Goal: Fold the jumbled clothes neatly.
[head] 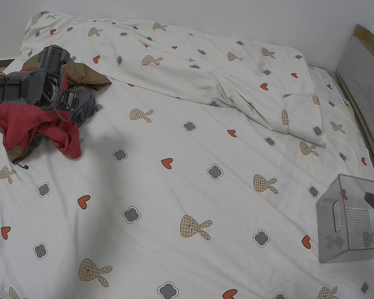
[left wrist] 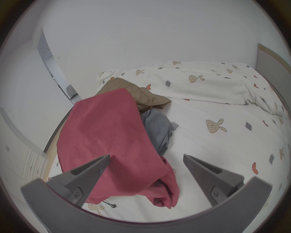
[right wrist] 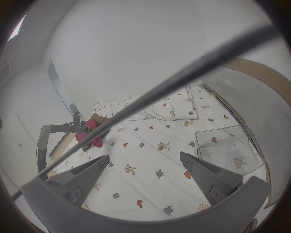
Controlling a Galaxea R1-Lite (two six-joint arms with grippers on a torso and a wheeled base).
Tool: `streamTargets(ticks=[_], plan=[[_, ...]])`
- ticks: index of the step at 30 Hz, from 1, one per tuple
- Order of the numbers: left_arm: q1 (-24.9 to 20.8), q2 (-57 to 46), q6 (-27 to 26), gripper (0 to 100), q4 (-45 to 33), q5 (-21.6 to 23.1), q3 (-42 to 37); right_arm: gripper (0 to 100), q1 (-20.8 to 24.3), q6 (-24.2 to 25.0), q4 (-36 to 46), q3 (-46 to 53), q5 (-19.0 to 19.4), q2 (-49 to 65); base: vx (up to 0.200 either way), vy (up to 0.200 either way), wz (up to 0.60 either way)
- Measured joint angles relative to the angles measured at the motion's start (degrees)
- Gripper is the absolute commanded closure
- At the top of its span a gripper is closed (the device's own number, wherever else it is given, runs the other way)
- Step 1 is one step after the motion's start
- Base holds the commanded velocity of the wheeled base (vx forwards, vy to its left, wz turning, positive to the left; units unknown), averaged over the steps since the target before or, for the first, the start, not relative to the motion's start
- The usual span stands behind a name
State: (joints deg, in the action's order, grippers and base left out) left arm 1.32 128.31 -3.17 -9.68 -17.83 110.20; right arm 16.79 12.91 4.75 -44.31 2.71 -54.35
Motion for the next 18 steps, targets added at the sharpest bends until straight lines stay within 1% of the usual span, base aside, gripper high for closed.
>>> streamTargets(ticks=[5,11,12,18], plan=[[1.29,2.4,-0.02,0,-0.22,-0.15,1.9,0,-0.01,0.02,0.0,0.0,0.0,0.18,0.0,0.0,0.0],[3.97,5.05,-0.06,0,-0.24,-0.22,3.91,0,0.07,0.0,0.0,0.0,0.02,0.29,0.0,0.0,0.0],[4.39,5.51,-0.09,100,-0.28,-0.23,4.05,0,0.07,0.02,0.0,0.0,0.0,0.3,0.0,0.0,0.0],[5.62,6.56,0.0,100,-0.26,-0.28,4.27,0,0.16,0.02,-0.02,0.0,0.05,0.33,0.0,0.0,0.0]])
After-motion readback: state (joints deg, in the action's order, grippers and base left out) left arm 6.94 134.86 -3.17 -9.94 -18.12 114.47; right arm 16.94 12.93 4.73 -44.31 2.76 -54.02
